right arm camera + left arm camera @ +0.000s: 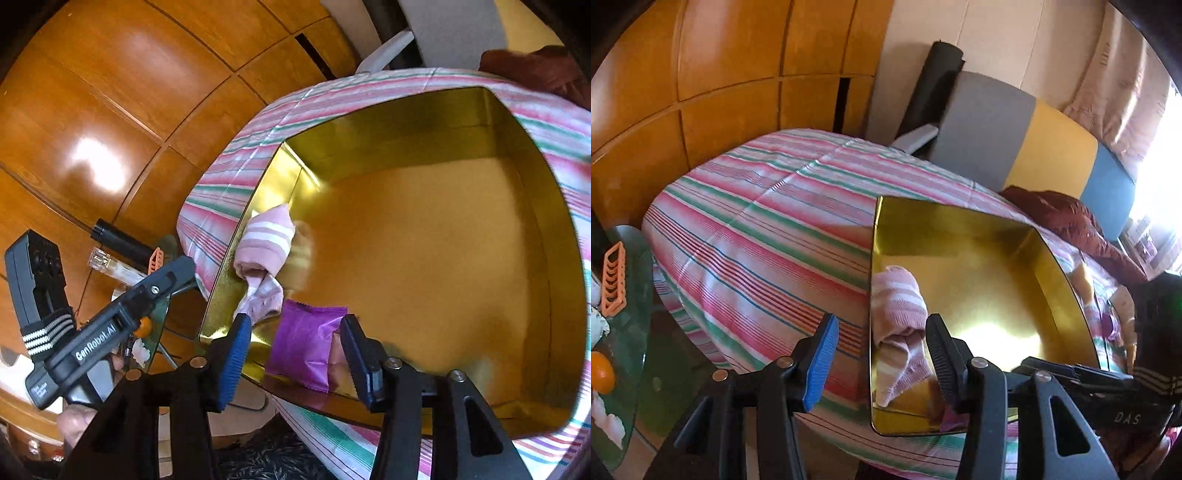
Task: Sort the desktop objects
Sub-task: 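Release the sock into the gold tray with the left gripper while the right gripper drops the purple packet there, then move both grippers back over the pile of items, then grasp a second purple packet with the left gripper while the right gripper grasps the yellow knitted ball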
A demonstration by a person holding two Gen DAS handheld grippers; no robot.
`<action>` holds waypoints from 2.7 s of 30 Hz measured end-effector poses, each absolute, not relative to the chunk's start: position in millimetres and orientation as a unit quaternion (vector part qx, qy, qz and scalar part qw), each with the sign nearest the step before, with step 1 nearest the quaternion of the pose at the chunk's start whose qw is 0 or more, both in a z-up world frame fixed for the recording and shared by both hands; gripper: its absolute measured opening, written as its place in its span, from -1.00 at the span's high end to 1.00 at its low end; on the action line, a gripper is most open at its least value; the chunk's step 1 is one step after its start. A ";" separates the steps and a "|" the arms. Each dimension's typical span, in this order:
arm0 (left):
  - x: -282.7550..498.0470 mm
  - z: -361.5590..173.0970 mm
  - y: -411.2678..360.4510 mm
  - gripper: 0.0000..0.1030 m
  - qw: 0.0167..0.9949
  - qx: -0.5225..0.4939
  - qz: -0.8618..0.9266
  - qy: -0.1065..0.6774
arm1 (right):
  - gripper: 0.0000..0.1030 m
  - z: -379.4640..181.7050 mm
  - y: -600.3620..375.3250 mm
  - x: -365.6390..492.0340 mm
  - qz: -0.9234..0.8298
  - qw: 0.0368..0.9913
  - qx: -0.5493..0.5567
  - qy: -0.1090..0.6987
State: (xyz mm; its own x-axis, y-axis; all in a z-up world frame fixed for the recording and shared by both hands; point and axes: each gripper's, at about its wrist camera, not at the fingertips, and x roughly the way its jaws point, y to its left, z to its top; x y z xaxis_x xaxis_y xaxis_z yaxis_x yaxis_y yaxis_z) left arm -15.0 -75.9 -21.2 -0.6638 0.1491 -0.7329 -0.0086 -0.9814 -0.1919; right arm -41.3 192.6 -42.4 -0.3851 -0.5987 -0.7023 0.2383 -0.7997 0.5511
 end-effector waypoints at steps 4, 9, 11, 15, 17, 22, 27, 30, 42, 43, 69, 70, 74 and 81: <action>-13.1 -14.6 -65.1 0.04 0.056 -0.403 0.910 -0.078 | -0.08 -32.6 197.6 -33.9 -0.832 0.235 0.474 -0.163; -9.9 -10.8 -44.1 0.04 0.088 -0.401 0.910 -0.067 | -0.25 -17.5 208.4 -21.4 -0.857 0.204 0.454 -0.137; -8.7 -10.7 -32.1 0.04 0.102 -0.400 0.909 -0.057 | -0.34 -11.4 213.1 -16.4 -0.866 0.190 0.444 -0.126; -7.1 -11.0 -8.0 0.05 0.131 -0.406 0.903 -0.043 | -0.56 2.0 228.7 -3.8 -0.885 0.163 0.422 -0.106; -6.0 -10.9 2.3 0.05 0.143 -0.409 0.900 -0.038 | -0.59 6.2 240.0 2.5 -0.892 0.147 0.415 -0.104; -3.9 -11.8 32.3 0.06 0.188 -0.424 0.885 -0.039 | -0.67 6.3 273.9 15.5 -0.896 0.114 0.413 -0.117; 5.3 -5.2 73.7 0.06 0.239 -0.420 0.876 -0.008 | -0.70 3.6 323.2 38.4 -0.897 0.057 0.413 -0.147; 8.1 -2.9 101.6 0.06 0.268 -0.424 0.865 0.008 | -0.70 1.2 356.8 55.5 -0.894 0.018 0.415 -0.169; 22.9 -10.7 217.0 0.04 0.344 -0.439 0.827 0.071 | -0.85 5.8 484.5 151.8 -0.872 -0.154 0.395 -0.244; 22.7 -11.9 221.4 0.05 0.343 -0.442 0.826 0.073 | -0.85 4.6 491.9 156.1 -0.869 -0.165 0.394 -0.251; -73.8 -70.5 357.2 0.05 0.305 -0.542 0.783 0.011 | -0.88 -9.9 531.4 175.4 -0.858 -0.160 0.364 -0.325; -77.7 -73.6 360.7 0.05 0.298 -0.545 0.784 0.011 | -0.88 -10.3 531.9 175.4 -0.858 -0.158 0.363 -0.327; -89.4 -82.0 368.8 0.05 0.285 -0.556 0.781 0.004 | -0.88 -11.4 534.1 175.9 -0.855 -0.156 0.363 -0.335; -92.2 -85.7 382.6 0.07 0.274 -0.539 0.795 0.042 | -0.88 -14.4 539.4 177.0 -0.849 -0.162 0.364 -0.347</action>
State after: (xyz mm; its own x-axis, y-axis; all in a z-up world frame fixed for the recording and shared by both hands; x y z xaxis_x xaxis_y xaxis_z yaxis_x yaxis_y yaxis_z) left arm -92.2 382.6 -85.7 -0.2682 0.3917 -0.8801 -0.4814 -0.8458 -0.2297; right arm 177.0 539.4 -14.4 -0.6829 0.0221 -0.7301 -0.5275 -0.7064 0.4719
